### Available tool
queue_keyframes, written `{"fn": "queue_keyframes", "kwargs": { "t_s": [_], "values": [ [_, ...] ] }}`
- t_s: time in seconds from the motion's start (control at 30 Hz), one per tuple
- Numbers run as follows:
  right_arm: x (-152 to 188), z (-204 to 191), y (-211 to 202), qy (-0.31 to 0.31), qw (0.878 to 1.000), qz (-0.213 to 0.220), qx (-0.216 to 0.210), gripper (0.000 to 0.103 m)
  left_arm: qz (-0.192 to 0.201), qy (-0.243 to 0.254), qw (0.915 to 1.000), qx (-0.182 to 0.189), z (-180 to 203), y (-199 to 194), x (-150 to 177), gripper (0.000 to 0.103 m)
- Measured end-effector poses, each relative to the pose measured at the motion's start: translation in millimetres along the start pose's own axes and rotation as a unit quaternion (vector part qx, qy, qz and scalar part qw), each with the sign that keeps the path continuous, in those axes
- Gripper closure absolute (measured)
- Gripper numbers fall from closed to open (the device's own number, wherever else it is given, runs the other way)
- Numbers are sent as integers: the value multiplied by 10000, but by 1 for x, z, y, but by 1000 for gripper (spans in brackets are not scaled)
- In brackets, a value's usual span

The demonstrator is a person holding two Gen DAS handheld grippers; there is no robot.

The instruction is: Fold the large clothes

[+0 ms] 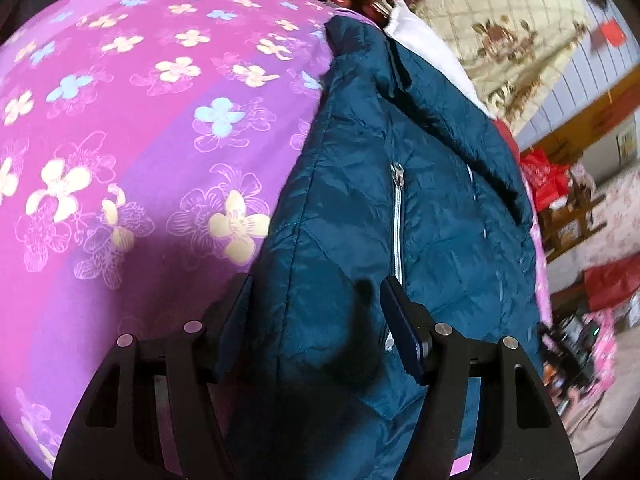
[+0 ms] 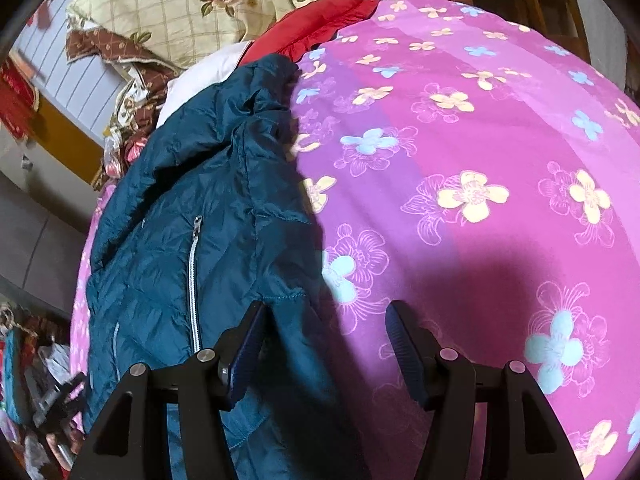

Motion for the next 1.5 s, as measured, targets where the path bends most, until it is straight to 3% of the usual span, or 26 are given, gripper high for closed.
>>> {"fn": "queue_keyframes", "kwargs": {
  "t_s": [0.2, 0.53, 0.83, 1.03, 1.2, 1.37, 1.5],
  "values": [
    [6, -1, -5, 98, 9997, 77, -199, 44, -61, 412, 9982, -420, 8, 3, 10, 38],
    [38, -18, -12, 130, 9942, -271, -1030, 43, -430, -233, 9981, 367, 4, -8, 27, 38],
    [69, -33, -23, 37, 9887, -391, -1447, 43, -428, -160, 9980, 442, 15, -14, 50, 38],
    [80, -39, -24, 72, 9845, -418, -1702, 43, -55, -311, 9983, 486, 14, -16, 53, 38],
    [90, -47, -23, 87, 9793, -503, -1958, 43, 164, -98, 9994, 296, 19, -15, 57, 38],
    [95, -56, -24, -139, 9823, -474, -1809, 43, 207, 233, 9995, 59, 26, -12, 65, 30],
    [103, -72, -21, -405, 9826, -498, -1745, 43, 202, 399, 9989, -163, 28, -12, 71, 29]
  ]
}}
Point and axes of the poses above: each gripper's, at about its wrist camera, not at the fingertips, and y roughly the way its jaws point, z to its right, x to its underside, the point moved 8 cm from there along y, roughly the way its jaws point, and after that the axes turned 5 degrees about -y, right-handed, at the moved point
